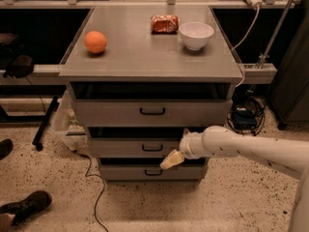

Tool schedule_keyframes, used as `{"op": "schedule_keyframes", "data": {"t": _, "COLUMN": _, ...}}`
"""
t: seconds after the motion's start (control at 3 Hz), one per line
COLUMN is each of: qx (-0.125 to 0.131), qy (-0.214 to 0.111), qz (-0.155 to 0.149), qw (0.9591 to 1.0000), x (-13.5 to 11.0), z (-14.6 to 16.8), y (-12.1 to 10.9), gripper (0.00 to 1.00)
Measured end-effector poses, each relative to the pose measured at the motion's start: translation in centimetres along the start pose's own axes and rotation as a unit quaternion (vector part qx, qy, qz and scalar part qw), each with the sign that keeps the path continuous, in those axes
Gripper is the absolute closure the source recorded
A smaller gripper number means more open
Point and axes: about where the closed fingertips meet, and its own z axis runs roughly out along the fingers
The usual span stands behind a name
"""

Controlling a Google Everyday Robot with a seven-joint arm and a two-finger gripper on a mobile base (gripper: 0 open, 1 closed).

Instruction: Open middle drawer

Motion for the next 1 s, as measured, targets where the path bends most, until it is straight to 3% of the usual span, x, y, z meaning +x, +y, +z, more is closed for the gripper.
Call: {"op": "schedule_keyframes", "data": {"t": 1.0, "qx": -0.010, "qy": 0.035, "qz": 0.010, "qw": 0.9993, "x": 3.7, "z": 4.4, "y": -3.7, "gripper": 0.00}}
